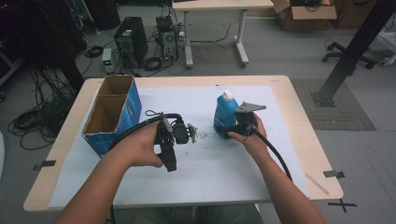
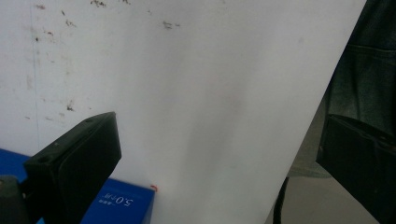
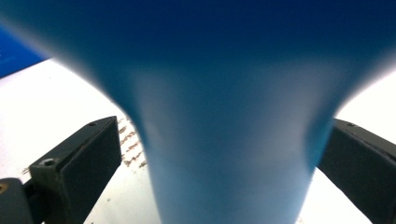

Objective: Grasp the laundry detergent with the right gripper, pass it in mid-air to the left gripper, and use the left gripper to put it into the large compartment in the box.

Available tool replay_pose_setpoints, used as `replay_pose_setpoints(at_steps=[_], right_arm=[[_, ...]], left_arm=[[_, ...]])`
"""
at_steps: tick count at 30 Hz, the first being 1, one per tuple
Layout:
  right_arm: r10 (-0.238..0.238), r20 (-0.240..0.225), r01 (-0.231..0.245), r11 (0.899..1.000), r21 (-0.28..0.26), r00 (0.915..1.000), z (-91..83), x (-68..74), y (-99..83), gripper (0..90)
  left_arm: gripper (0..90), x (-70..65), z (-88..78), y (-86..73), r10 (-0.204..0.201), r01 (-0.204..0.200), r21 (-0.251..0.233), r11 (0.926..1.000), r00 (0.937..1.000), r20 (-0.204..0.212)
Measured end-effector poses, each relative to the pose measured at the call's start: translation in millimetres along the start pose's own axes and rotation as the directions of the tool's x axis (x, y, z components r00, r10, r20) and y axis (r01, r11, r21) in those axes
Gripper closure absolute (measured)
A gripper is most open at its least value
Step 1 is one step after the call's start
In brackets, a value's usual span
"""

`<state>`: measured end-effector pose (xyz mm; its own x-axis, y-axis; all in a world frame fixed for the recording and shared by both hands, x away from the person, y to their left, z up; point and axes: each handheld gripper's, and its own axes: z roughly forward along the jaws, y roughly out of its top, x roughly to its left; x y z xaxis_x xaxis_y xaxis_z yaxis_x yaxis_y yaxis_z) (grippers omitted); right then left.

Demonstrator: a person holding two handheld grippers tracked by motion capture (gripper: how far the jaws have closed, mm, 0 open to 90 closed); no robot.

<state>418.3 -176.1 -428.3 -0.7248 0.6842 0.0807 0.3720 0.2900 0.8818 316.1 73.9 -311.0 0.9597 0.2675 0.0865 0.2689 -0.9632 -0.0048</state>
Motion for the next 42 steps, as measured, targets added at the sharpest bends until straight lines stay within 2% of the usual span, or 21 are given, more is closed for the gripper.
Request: replay_pose_setpoints(at_steps=[8,26,42], right_arm=[[0.011,0.028,-0.011,1.000,-0.007,0.9995,-0.3,-1.9,-2.8,3.0],[0.012,0.053,-0.011,1.000,-0.023,0.9985,0.6,0.7,-3.6,14.9],[0.012,0.049,-0.010,0.999,-0.038,0.9987,1.8,4.4,-2.7,24.8]], left_arm=[[0.2,-0.4,1.0,1.3,0.002,-0.002,0.002,1.0000,1.0000,0.001],[0.2,-0.2,0.6,2.1,0.004,-0.004,0.002,1.0000,1.0000,0.001],[0.2,0.1,1.3,2.0,0.002,-0.002,0.005,1.0000,1.0000,0.002]])
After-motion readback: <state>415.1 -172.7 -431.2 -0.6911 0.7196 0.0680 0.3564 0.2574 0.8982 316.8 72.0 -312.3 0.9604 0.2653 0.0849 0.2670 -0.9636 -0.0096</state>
